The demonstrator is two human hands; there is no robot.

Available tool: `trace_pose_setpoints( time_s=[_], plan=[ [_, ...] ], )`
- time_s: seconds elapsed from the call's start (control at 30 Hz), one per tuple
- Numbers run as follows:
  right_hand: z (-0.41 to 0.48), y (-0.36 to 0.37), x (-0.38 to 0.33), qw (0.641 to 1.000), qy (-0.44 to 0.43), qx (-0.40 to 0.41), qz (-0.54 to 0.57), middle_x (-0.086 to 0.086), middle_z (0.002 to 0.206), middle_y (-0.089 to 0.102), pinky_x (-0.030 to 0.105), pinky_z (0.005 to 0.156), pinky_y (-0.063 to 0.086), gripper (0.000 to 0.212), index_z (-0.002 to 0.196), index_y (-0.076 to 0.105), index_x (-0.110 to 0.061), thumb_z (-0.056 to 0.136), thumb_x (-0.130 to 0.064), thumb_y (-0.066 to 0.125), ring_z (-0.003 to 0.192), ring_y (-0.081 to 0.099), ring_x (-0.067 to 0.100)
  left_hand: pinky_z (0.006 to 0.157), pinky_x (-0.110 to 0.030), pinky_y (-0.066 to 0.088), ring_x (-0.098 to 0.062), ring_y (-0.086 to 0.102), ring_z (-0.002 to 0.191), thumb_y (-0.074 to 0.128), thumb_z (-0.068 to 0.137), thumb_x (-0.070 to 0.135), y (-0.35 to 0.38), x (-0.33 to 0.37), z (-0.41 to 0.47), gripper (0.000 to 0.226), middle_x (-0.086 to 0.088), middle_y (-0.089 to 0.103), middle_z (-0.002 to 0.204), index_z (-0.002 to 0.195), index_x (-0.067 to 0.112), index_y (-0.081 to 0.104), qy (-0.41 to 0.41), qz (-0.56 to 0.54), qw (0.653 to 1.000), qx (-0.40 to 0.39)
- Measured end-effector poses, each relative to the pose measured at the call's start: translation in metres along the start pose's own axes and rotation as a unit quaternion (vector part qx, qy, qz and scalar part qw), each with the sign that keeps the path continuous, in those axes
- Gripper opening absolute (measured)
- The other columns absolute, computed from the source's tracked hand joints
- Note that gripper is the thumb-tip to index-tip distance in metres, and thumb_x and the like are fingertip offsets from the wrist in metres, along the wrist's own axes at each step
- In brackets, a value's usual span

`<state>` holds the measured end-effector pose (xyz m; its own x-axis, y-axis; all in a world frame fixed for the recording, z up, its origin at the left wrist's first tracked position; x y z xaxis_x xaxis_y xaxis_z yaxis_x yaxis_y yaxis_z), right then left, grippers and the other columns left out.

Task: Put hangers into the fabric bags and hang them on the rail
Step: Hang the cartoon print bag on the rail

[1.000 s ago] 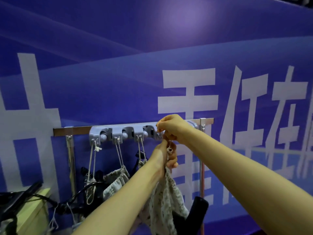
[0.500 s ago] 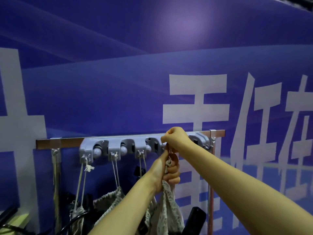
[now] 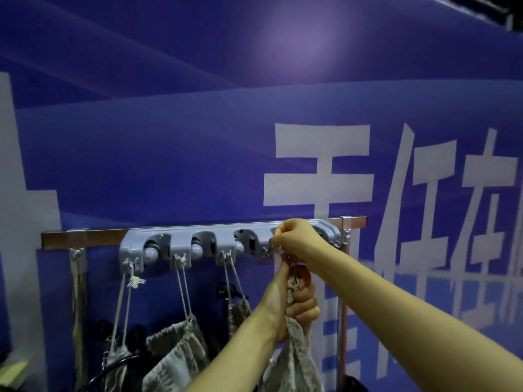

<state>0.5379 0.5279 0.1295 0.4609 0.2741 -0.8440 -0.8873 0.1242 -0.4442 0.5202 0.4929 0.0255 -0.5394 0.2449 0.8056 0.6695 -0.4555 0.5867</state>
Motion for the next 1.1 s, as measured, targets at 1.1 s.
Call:
trace_pose_setpoints(
  time_s=[1.1],
  plan=[
    [-0.026,-0.001,0.034,0.998,0.000,0.048,0.049,0.012,0.075,0.049,0.035,0.066,0.039,0.014,0.074,0.058,-0.001,0.083,-0.005,0.048,0.072,0.045,0.022,0.064,-0.026,0.042,-0.016,0.051,0.069,0.043,0.093,0.049,-0.079,0.062,-0.021,0.039,-0.001,0.053,0.075,0.083,0.014,0.057,0.030,0.363,0.881,0.302]
  ],
)
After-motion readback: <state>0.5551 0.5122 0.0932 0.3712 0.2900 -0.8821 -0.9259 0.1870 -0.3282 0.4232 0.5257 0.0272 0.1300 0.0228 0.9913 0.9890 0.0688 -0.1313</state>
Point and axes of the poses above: each hand's wrist, its own z-axis towards the middle knuckle, its own y-axis out of the palm, x = y × z, the point moved 9 cm from there along z, towards the middle knuckle
